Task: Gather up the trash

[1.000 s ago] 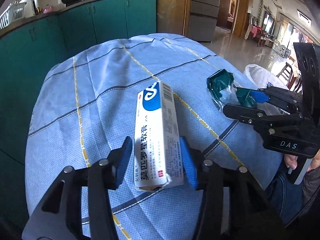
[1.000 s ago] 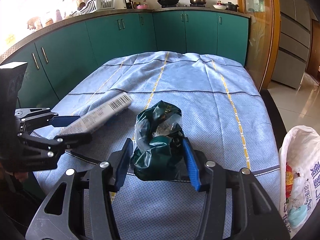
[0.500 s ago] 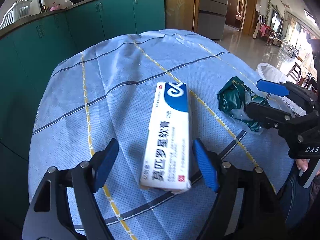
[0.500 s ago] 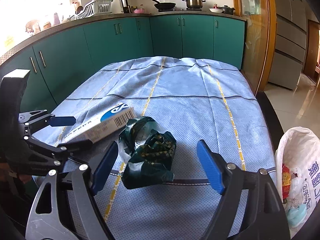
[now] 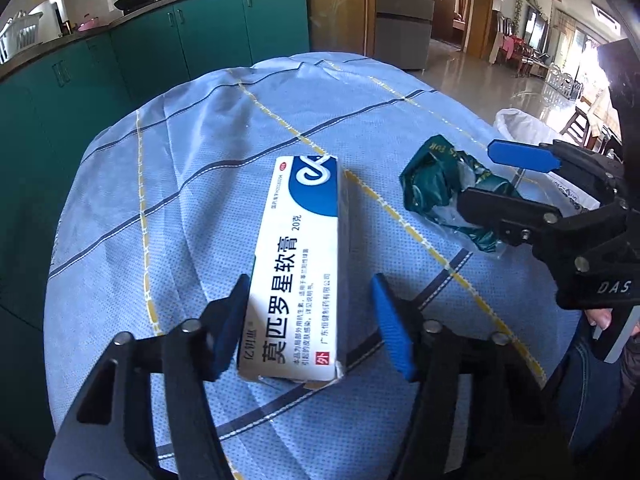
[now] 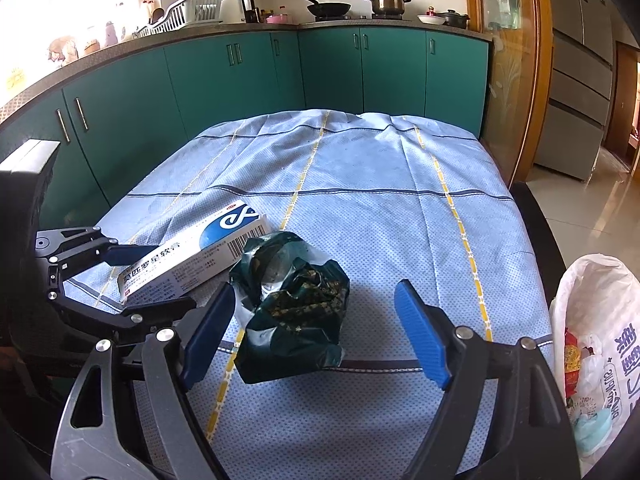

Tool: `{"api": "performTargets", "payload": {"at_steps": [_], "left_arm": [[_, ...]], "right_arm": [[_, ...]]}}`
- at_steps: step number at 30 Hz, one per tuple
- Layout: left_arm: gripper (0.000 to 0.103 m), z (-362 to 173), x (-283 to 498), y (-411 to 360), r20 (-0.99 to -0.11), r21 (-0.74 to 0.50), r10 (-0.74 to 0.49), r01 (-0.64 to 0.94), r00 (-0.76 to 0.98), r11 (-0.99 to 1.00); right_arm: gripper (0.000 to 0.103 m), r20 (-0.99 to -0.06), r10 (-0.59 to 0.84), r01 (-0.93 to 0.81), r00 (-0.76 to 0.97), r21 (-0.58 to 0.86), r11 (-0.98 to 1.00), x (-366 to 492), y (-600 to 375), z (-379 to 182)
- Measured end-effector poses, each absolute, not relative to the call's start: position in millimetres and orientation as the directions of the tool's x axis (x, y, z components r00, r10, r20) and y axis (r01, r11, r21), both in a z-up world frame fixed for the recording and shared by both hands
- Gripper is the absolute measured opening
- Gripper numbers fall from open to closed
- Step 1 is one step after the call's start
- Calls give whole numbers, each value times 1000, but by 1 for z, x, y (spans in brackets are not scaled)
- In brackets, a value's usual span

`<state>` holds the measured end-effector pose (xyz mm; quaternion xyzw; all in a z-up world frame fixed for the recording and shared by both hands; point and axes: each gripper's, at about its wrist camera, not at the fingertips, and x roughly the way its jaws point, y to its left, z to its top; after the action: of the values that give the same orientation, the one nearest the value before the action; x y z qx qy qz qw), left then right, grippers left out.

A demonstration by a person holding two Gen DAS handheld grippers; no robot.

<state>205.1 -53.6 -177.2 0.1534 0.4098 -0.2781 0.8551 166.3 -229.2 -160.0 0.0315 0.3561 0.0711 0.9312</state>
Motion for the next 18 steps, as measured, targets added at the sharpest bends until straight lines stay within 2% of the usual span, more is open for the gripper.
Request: {"api": "performTargets", "payload": {"at_steps": [2,4,14,18], "left_arm": [[47,-177,205,-54,-785,31,-356,606,507,795],[44,-177,205,-54,-785,24,-360,606,504,795],[42,-170,206,-48,-763,30,-358,583,538,812],[45,-173,207,-49,-774,31,-348,580,530,814]], "right_arm": [[80,-660,153,-108,736,109,988,167,-229,-160],[80,-660,156,-110,735,111,988,168,-228,-160],[83,-671,145,-114,727,91,989,175,-222,-164],[83,-686,156,-118,711,101,988,184,-220,-168]]}}
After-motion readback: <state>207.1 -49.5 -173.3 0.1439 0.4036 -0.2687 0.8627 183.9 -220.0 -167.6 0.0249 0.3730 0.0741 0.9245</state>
